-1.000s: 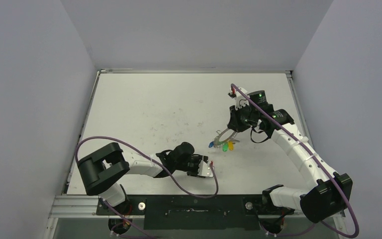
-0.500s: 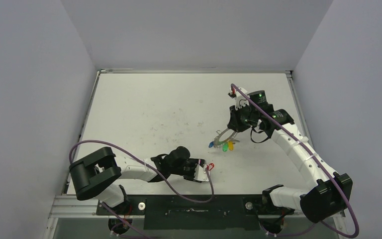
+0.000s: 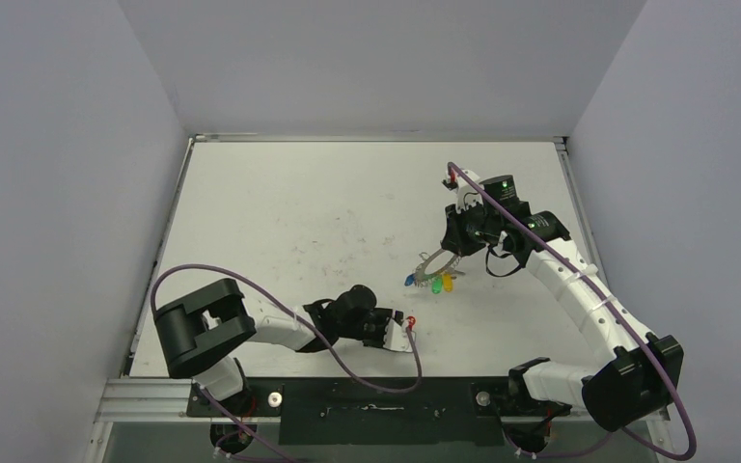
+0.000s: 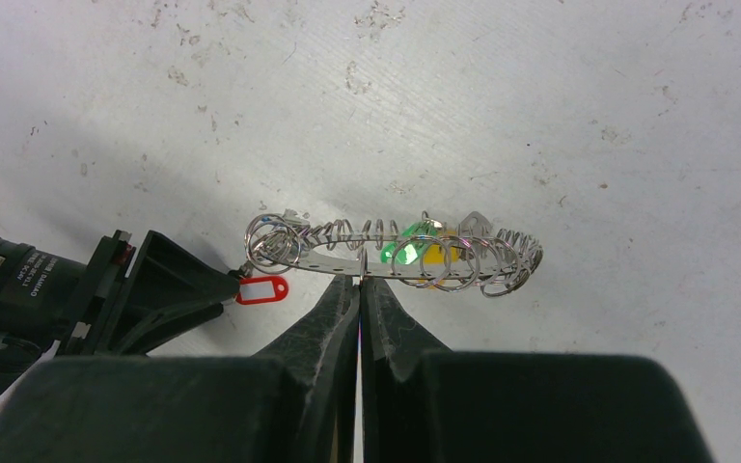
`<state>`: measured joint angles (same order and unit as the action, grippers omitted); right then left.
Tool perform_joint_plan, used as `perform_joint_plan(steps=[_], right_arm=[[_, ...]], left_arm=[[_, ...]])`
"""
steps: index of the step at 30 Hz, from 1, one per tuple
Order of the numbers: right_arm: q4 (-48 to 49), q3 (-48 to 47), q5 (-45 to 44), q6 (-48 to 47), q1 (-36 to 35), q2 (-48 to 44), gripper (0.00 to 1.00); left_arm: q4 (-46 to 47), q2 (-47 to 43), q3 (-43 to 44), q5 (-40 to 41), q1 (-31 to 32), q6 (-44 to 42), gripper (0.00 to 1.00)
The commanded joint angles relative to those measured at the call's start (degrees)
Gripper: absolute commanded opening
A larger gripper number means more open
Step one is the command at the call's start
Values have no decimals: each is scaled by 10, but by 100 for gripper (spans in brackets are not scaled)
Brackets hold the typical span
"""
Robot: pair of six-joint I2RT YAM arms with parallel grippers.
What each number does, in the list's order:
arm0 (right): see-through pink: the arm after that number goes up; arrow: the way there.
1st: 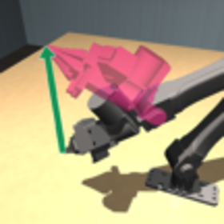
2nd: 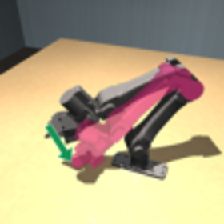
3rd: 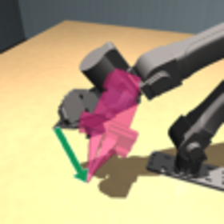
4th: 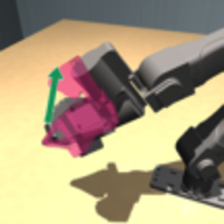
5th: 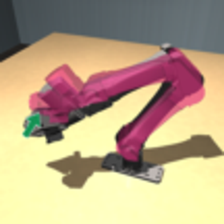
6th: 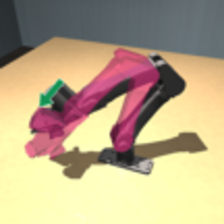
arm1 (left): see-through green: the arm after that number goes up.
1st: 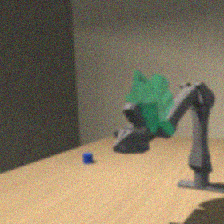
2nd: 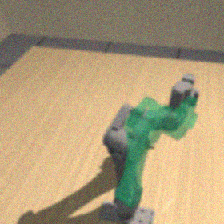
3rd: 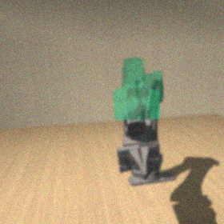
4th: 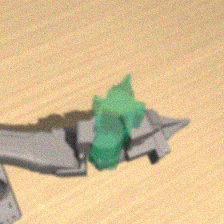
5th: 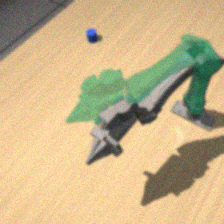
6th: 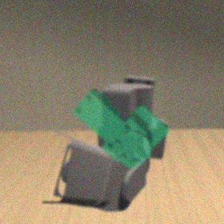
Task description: Put the keys on the keyring
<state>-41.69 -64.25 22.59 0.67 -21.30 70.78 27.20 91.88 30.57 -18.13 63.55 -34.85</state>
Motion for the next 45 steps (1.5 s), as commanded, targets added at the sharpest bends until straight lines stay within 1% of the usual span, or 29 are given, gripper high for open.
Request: perform_joint_plan(steps=[1, 5, 9, 15, 22, 26, 27, 29, 30, 32, 33, 35, 38, 41, 45], right_arm=[[22, -14, 9, 4, 5, -6, 0], [22, -16, 9, 5, 4, -5, 0], [23, -19, 11, 5, 5, -4, 0], [22, -25, 15, 1, 5, -4, 0], [17, -38, 31, -3, 4, -4, 0], [15, -41, 38, -2, 4, -4, 0], [14, -41, 38, -2, 3, -3, 0], [12, -40, 39, -2, 3, -3, 0], [11, -39, 39, -2, 4, -4, 0], [10, -37, 38, -3, 4, -5, 0], [11, -37, 38, -2, 4, -6, 0], [10, -36, 37, -2, 3, -7, 0], [10, -34, 34, -3, 4, -8, 0], [12, -31, 33, -2, 4, -8, 0], [13, -28, 34, -3, 3, -8, 0]], left_arm=[[14, 13, 19, 9, 5, -3, 30], [-3, 1, 17, 18, 4, -8, 17], [-24, -24, 14, 31, 4, -11, 0], [-54, -85, 7, 62, 3, 2, 0], [-109, -183, -2, 104, -10, 29, 0], [-126, -219, -12, 88, -23, 51, 0], [-124, -220, -13, 82, -24, 61, 2], [-111, -216, -15, 69, -25, 85, 21], [-96, -211, -18, 67, -25, 106, 28], [-50, -199, -29, 80, -27, 164, 35], [-31, -195, -32, 94, -29, 218, 38], [3, -186, -37, 108, -38, 297, 41], [30, -174, -47, 110, -42, 379, 46], [53, -161, -61, 109, -43, 416, 48], [56, -128, -56, 97, -44, 425, 49]])
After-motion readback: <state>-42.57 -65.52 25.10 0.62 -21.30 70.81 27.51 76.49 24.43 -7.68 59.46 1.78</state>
